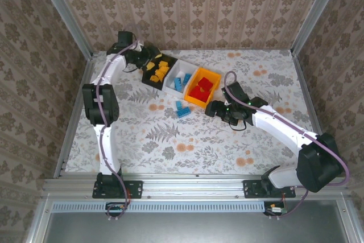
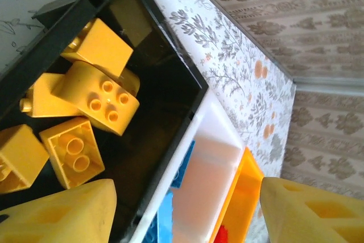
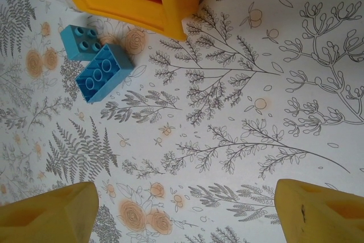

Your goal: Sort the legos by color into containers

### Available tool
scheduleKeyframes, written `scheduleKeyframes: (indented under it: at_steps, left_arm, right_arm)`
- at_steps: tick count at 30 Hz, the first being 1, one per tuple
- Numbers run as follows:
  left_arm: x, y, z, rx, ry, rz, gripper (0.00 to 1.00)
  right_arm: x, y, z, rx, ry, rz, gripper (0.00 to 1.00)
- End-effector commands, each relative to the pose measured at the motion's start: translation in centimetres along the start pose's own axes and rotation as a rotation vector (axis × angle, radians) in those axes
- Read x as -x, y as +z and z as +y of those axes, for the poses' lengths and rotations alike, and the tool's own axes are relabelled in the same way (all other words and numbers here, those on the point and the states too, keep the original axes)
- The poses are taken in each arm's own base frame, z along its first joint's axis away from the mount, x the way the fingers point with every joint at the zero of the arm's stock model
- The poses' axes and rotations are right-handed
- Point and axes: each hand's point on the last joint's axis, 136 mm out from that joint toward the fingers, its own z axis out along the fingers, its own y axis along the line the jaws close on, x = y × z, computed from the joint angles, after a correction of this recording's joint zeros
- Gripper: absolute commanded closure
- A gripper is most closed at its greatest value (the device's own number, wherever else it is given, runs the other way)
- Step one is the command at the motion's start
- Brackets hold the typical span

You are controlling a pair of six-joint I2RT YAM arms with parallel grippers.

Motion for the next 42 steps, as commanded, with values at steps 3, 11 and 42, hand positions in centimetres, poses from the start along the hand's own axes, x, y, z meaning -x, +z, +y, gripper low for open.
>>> scheduleKeyframes:
  at_steps: [3, 11, 42]
  left_arm:
    - [-2.6, -4.3, -2.0, 0.066, 0.198, -0.011, 0.29]
    - [-7.1, -7.6, -1.2, 0.119, 0.335, -0.035, 0.17]
    - [-16.1, -17.8, 7.8, 0.222, 0.347, -0.351, 0.0]
  right_arm:
    - [0.1, 0.2, 0.8, 0.031, -0.022, 0.01, 0.17]
    - [-0.1, 1.3, 1.2, 0.038, -0.036, 0.044, 0.16]
    - [0.6, 7.4, 8.7, 0.039, -0.461, 0.156, 0.1]
